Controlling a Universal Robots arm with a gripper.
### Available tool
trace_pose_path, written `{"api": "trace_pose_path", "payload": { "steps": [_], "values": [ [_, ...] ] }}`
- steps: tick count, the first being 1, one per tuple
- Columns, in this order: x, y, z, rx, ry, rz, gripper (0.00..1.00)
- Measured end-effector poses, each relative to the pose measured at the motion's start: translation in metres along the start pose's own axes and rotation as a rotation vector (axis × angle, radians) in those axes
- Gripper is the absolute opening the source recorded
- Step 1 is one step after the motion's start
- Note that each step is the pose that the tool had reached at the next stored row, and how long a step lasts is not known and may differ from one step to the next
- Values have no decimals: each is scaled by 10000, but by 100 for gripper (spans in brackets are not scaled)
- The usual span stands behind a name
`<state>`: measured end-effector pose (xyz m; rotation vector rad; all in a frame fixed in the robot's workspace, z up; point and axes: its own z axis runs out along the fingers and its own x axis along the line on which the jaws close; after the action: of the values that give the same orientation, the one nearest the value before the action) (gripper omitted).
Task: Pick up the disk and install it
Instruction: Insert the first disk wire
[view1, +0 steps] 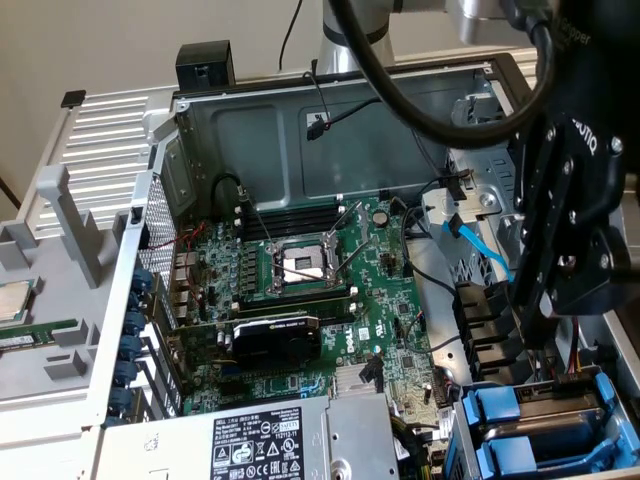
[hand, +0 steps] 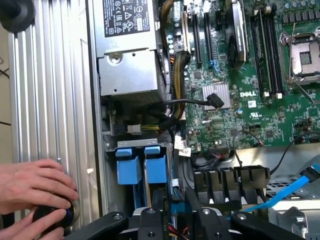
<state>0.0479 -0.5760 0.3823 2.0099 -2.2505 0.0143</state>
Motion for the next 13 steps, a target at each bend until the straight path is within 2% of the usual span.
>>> {"api": "trace_pose_path", "payload": {
  "steps": [1, 2, 13],
  "values": [
    [0, -1, 6, -56, 13, 27, 31],
    [-1, -4, 12, -77, 15, 47, 31],
    [-11, -40, 74, -116, -1, 416, 31]
  ]
}}
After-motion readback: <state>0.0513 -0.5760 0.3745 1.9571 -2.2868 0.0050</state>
